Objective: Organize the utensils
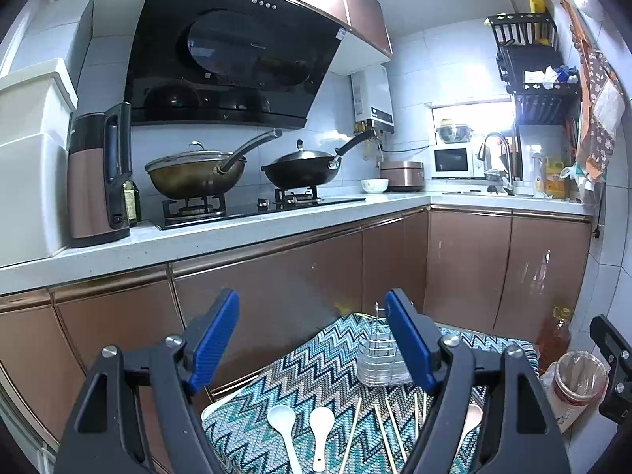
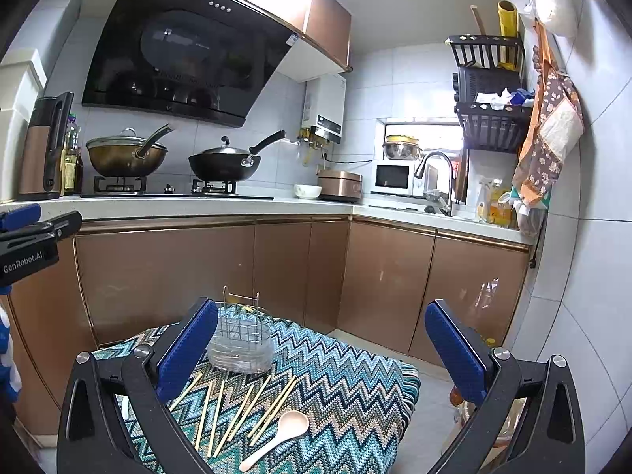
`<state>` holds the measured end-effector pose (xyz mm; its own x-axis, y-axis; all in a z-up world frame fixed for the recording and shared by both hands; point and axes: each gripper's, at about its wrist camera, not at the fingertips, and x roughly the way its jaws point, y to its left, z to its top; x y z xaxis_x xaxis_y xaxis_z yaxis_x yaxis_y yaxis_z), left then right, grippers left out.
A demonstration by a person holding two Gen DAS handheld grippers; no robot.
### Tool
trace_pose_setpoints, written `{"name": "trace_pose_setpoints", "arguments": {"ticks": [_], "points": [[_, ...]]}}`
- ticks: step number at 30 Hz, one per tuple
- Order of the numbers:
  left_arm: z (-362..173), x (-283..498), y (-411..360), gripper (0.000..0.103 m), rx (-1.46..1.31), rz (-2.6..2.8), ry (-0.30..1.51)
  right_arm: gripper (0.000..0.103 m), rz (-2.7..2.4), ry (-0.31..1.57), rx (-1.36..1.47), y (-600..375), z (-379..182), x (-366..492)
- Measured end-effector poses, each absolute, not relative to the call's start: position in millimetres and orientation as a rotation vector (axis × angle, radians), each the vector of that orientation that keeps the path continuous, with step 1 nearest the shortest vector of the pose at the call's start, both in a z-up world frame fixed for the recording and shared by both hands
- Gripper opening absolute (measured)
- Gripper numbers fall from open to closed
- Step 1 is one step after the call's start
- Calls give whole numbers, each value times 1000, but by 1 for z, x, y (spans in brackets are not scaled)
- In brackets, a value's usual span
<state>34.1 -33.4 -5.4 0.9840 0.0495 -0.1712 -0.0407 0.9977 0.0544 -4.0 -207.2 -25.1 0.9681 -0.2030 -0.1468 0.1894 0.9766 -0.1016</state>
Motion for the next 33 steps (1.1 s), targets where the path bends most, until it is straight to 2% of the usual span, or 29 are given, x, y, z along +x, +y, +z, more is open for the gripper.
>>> {"name": "trace_pose_setpoints", "arguments": {"ticks": [33], "points": [[-9, 50, -41, 75, 119, 88, 180, 103, -227, 187, -40, -219, -38, 11]]}}
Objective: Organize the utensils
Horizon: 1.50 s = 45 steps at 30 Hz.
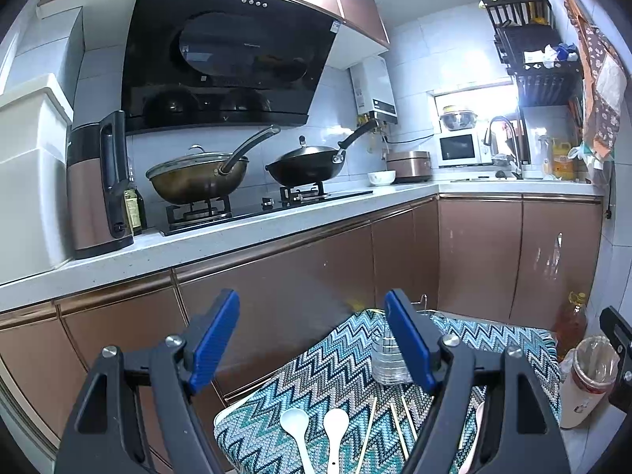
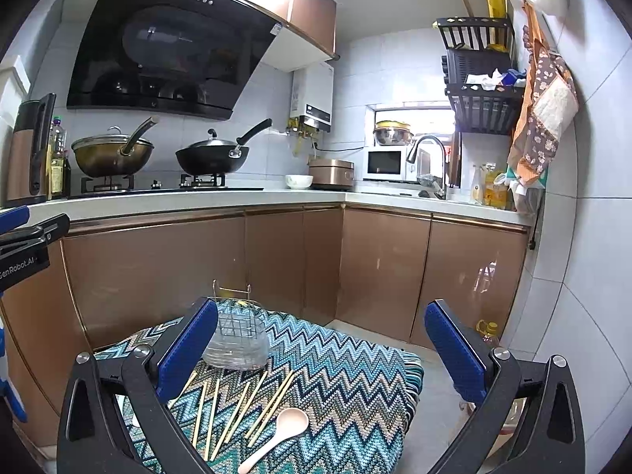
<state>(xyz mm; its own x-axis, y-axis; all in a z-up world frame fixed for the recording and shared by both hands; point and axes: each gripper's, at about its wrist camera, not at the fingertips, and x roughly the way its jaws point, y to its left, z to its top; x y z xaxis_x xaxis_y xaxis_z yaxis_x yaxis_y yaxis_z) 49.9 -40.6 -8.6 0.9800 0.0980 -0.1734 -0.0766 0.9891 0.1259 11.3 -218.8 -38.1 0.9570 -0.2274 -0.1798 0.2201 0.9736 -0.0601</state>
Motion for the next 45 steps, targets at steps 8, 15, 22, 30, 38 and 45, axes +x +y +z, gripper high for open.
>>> {"name": "trace_pose_setpoints", "arguments": {"ticks": [8, 15, 22, 30, 38, 45], "points": [[-13, 56, -37, 75, 120, 86, 188, 103, -236, 200, -47, -215, -41, 16], [-16, 63, -33, 75, 112, 69, 204, 103, -247, 210, -48, -214, -43, 21], [-19, 67, -28, 75, 106, 62, 218, 103, -256, 226, -62, -209, -46, 27], [-22, 71, -23, 75, 96, 53, 230, 103, -252, 239, -73, -205, -50, 31], [-26, 76, -20, 75, 83, 54, 247, 103, -250, 255, -78, -205, -52, 35], [-29, 77, -19, 75, 81, 52, 253, 103, -250, 260, -80, -206, -53, 37]]}}
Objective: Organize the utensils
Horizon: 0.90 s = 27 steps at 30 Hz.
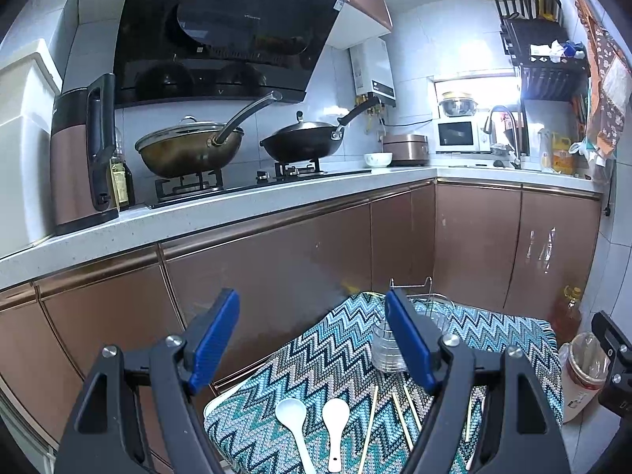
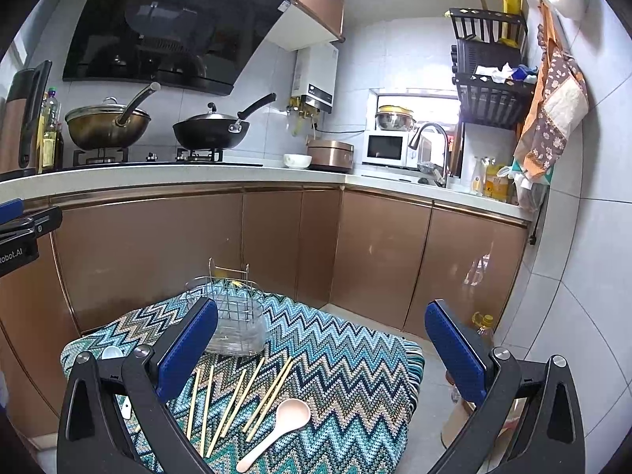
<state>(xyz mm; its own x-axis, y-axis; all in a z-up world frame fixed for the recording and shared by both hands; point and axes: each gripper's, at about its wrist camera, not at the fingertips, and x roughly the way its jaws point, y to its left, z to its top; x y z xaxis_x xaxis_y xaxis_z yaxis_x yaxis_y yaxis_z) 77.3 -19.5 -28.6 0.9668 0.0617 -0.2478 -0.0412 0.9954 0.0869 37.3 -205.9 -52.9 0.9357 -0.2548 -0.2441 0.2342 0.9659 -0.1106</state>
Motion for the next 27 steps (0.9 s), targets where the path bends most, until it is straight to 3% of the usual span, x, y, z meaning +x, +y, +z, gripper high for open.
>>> {"name": "trace_pose_setpoints", "arguments": {"ticks": [27], "points": [[-27, 90, -2, 75, 163, -39, 242, 103, -257, 286, -98, -202, -61, 46]]}}
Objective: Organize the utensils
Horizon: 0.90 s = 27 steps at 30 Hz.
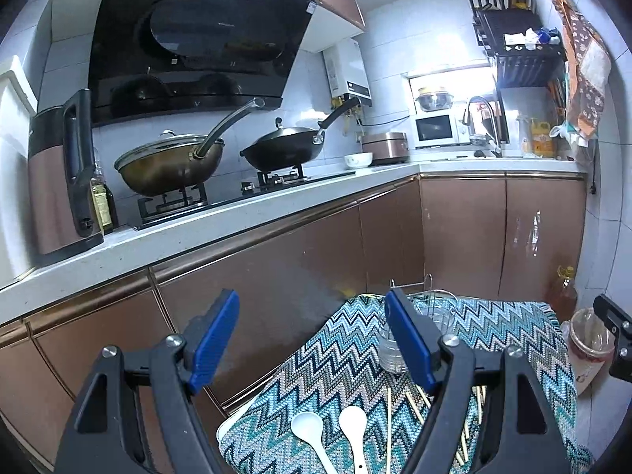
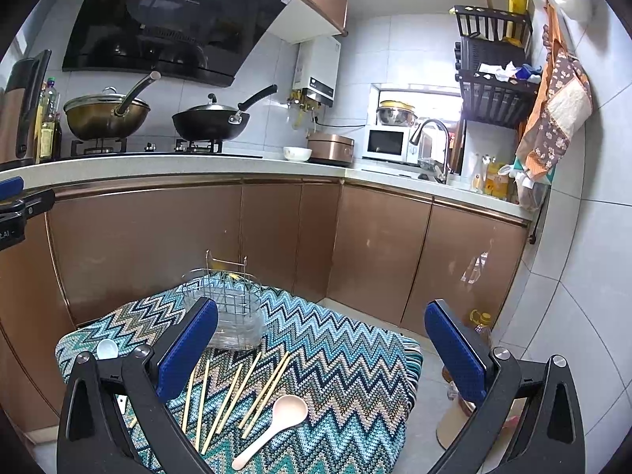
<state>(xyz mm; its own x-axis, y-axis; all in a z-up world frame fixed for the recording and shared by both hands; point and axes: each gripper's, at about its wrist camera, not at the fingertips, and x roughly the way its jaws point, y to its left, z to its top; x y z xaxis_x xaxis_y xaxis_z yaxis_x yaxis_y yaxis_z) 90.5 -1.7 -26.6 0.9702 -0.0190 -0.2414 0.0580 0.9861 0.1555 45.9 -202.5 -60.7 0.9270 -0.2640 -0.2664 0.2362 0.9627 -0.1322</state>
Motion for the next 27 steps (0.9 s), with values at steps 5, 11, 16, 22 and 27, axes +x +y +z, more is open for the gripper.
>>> {"name": "trace_pose_setpoints", "arguments": {"ticks": [5, 11, 16, 22, 27], "points": [[-29, 97, 4, 75, 156, -63, 262, 103, -258, 296, -103, -201, -62, 53], [-29, 106, 13, 75, 125, -86, 277, 103, -255, 284, -77, -205, -62, 58], [-28, 108, 15, 75, 139, -87, 262, 103, -248, 270, -61, -207, -61, 61], [-28, 115, 15, 75, 156, -82, 266, 103, -235, 260, -62, -209, -61, 66], [-33, 128, 21, 75, 141, -80, 305, 103, -204, 285, -55, -213, -61, 74]]}}
